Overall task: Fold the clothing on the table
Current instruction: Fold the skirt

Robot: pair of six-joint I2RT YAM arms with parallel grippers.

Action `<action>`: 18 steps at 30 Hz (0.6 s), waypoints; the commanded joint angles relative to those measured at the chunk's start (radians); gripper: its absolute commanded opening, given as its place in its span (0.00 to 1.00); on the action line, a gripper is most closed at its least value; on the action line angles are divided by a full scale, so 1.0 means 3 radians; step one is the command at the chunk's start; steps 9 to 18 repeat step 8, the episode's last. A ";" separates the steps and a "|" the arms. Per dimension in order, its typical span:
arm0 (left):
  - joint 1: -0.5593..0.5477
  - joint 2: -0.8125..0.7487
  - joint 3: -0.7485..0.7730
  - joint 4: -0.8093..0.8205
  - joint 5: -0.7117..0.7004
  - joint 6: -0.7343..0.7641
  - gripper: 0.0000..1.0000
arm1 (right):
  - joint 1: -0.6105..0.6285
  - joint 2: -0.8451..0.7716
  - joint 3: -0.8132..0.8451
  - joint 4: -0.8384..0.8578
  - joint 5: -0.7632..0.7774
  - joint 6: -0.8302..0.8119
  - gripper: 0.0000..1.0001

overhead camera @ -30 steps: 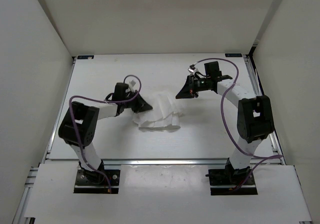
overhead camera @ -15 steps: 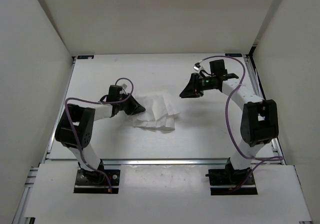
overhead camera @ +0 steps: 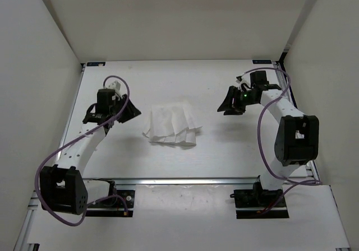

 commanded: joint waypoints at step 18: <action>0.0205 -0.0279 -0.0671 -0.0682 -0.0138 0.0411 0.44 | 0.0052 -0.0056 -0.0044 -0.0162 0.0235 -0.0056 0.53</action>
